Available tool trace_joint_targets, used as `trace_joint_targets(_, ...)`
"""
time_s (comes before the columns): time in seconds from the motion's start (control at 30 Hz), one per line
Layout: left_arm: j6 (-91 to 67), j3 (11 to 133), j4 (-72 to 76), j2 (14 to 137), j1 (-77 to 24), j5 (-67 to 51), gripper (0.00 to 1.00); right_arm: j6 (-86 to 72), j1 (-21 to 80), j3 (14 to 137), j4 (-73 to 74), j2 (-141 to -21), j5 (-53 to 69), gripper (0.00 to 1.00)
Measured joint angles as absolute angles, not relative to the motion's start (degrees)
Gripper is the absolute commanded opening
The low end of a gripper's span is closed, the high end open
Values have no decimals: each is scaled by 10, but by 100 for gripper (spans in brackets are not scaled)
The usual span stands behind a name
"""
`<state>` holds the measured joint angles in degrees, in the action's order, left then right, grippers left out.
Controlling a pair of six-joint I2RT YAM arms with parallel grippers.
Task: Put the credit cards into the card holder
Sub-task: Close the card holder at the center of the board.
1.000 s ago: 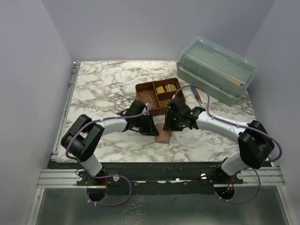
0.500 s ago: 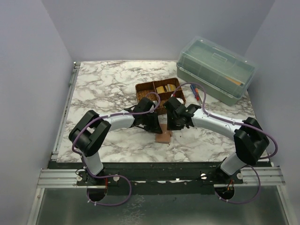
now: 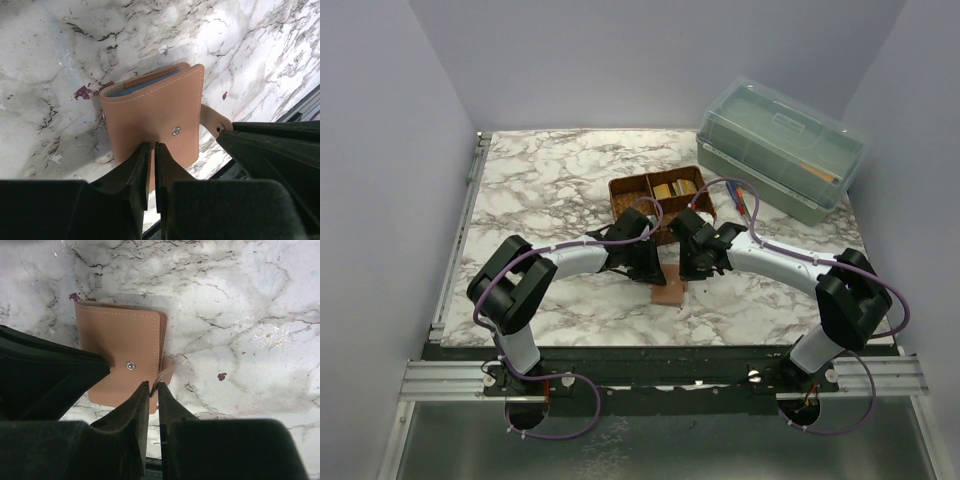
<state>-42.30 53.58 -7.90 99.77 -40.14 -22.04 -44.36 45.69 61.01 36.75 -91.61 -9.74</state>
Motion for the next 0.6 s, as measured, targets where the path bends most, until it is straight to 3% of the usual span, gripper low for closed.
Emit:
trace_joint_targets(0.37, -423, 536, -79, 998, -402, -220, 15, -448, 457, 610, 368, -922, -97, 21)
trace_joint_targets(0.47, -423, 536, -79, 998, -402, -220, 15, -449, 457, 610, 368, -928, -97, 16)
trace_joint_targets(0.6, -422, 536, -79, 998, -402, -220, 15, -450, 457, 610, 368, -930, -97, 1)
